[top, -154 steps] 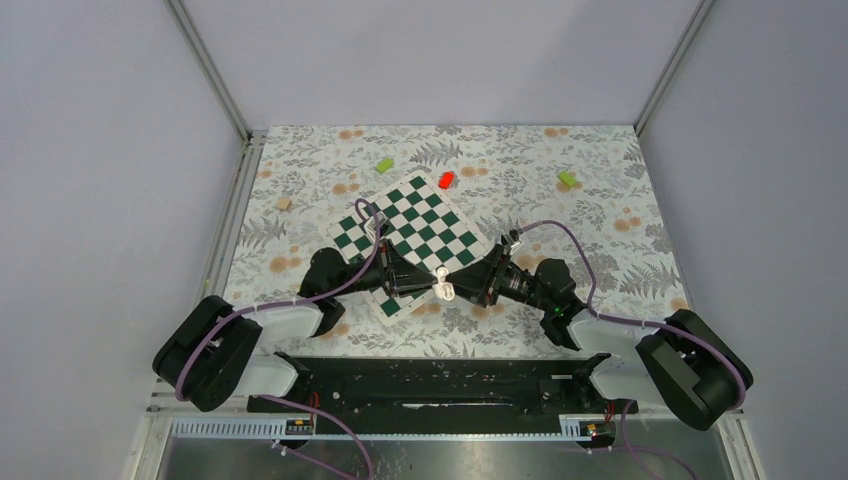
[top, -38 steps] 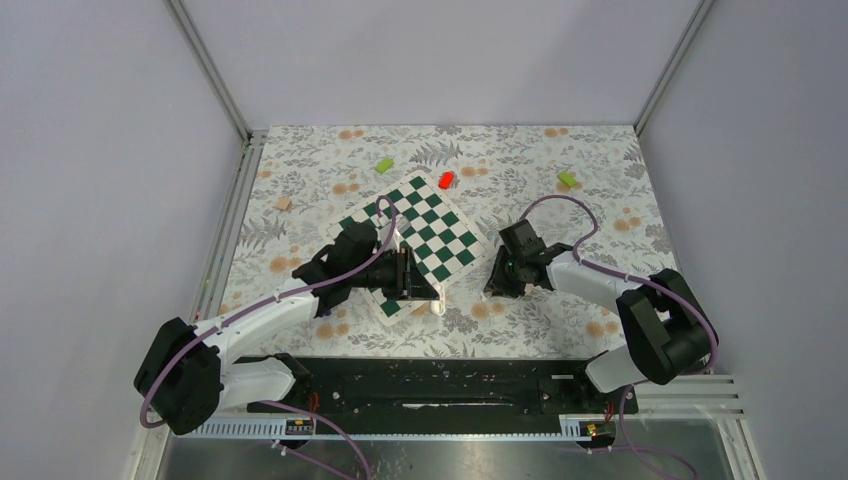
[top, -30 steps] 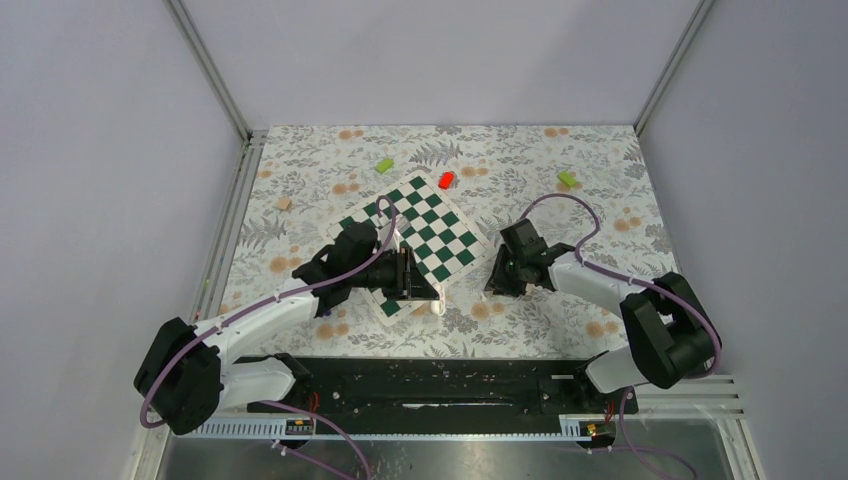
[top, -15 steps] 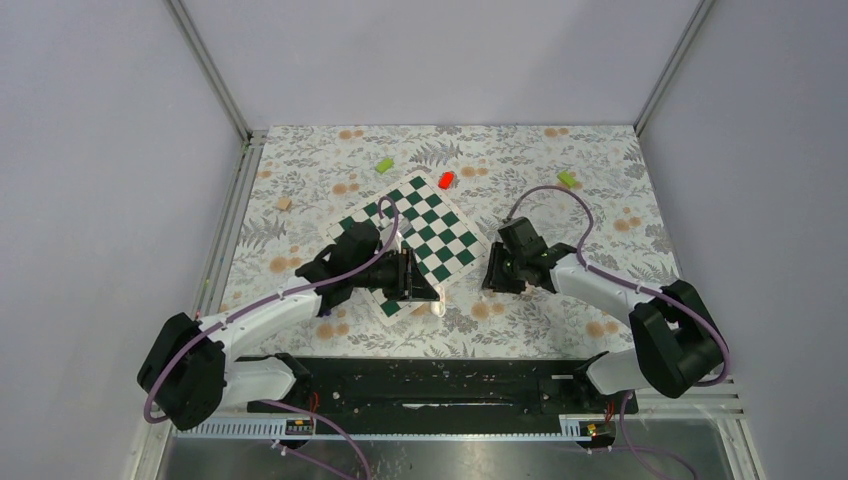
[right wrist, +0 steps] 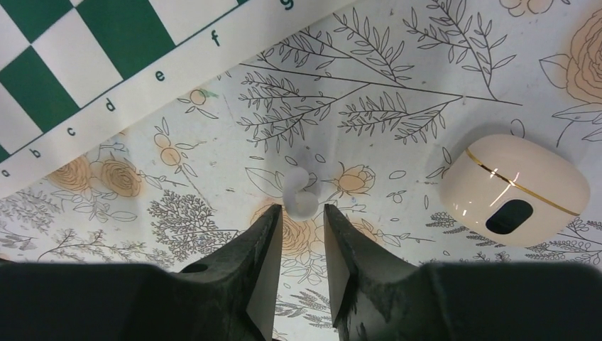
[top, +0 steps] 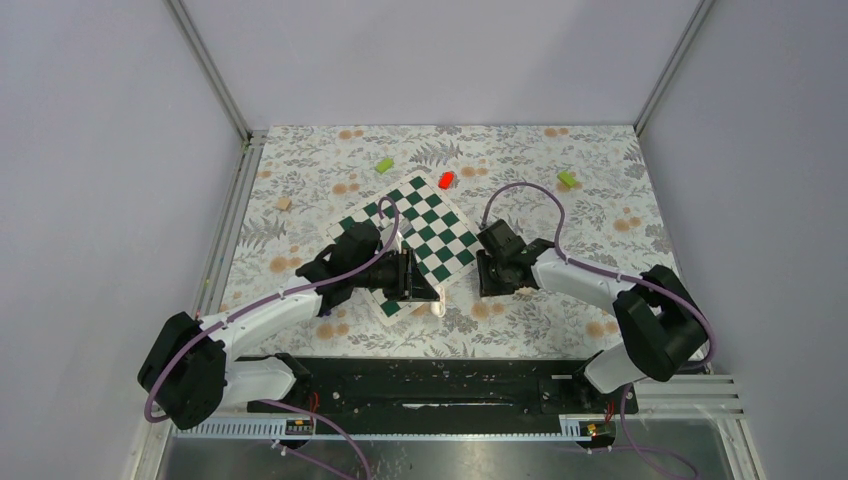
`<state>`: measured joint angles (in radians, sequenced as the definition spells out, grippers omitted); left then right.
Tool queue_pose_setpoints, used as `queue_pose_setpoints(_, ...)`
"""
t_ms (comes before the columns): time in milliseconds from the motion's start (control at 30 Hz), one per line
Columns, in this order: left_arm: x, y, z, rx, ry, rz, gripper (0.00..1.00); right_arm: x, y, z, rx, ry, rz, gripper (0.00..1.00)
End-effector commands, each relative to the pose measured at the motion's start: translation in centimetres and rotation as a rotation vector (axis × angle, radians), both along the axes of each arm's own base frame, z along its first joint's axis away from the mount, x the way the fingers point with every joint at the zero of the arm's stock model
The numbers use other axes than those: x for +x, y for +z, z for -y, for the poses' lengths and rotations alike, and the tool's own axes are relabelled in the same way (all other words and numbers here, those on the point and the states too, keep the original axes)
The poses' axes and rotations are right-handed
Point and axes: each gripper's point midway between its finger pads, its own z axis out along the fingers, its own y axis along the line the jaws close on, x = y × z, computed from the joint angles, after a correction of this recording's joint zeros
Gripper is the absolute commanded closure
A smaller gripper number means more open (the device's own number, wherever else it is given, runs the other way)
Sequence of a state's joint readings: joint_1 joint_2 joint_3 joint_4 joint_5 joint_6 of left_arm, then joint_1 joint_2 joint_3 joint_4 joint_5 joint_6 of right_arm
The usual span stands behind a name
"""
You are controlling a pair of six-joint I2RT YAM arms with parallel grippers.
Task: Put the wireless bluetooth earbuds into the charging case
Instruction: Pick up the earbud from the center of the board.
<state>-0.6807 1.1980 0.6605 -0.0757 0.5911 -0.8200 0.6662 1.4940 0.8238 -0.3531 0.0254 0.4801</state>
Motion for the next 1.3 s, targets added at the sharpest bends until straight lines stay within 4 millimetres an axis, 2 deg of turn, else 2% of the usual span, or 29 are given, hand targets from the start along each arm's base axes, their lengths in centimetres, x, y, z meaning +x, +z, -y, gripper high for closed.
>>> queue_pose_setpoints(0, 0.4, 1.5, 0.6, -0.045, -0.008, 0.041, 1.00, 0.6, 0.5, -0.1, -0.047, 0.037, 0.029, 0.66)
queue_pose_setpoints(600, 0.3, 1.3, 0.6, -0.041, -0.012, 0.035, 1.00, 1.0, 0.0, -0.9, -0.033, 0.039, 0.013, 0.74)
queue_pose_setpoints(667, 0.2, 1.3, 0.6, -0.042, -0.014, 0.037, 1.00, 1.0, 0.1, -0.9, -0.030, 0.037, 0.015, 0.78)
queue_pose_setpoints(733, 0.2, 1.2, 0.7, -0.040, -0.018, 0.039, 1.00, 1.0, 0.2, -0.9, -0.031, 0.036, 0.015, 0.90)
queue_pose_setpoints(767, 0.2, 1.2, 0.7, -0.040, -0.023, 0.041, 1.00, 0.9, 0.3, -0.9, -0.031, 0.044, 0.013, 0.99)
queue_pose_setpoints(800, 0.1, 1.3, 0.7, -0.042, -0.030, 0.049, 1.00, 0.8, 0.6, -0.9, -0.029, 0.045, 0.013, 1.00)
queue_pose_setpoints(967, -0.1, 3.3, 1.0, -0.074, -0.091, 0.225, 1.00, 0.6, 3.3, -0.6, 0.014, 0.024, 0.061, 1.00)
queue_pose_setpoints(1067, 0.4, 4.7, 0.4, -0.069, -0.077, 0.371, 1.00, 0.0, 5.8, -0.8, 0.093, 0.019, 0.114, 1.00)
queue_pose_setpoints(1100, 0.5, 4.9, 0.1, -0.067, -0.075, 0.407, 1.00, -0.2, 7.3, -0.8, 0.133, 0.017, 0.148, 1.00)
queue_pose_setpoints(1267, 1.0, 7.0, -0.7, -0.128, -0.044, 0.639, 1.00, -1.0, 11.5, 0.4, 0.240, -0.028, 0.286, 1.00)
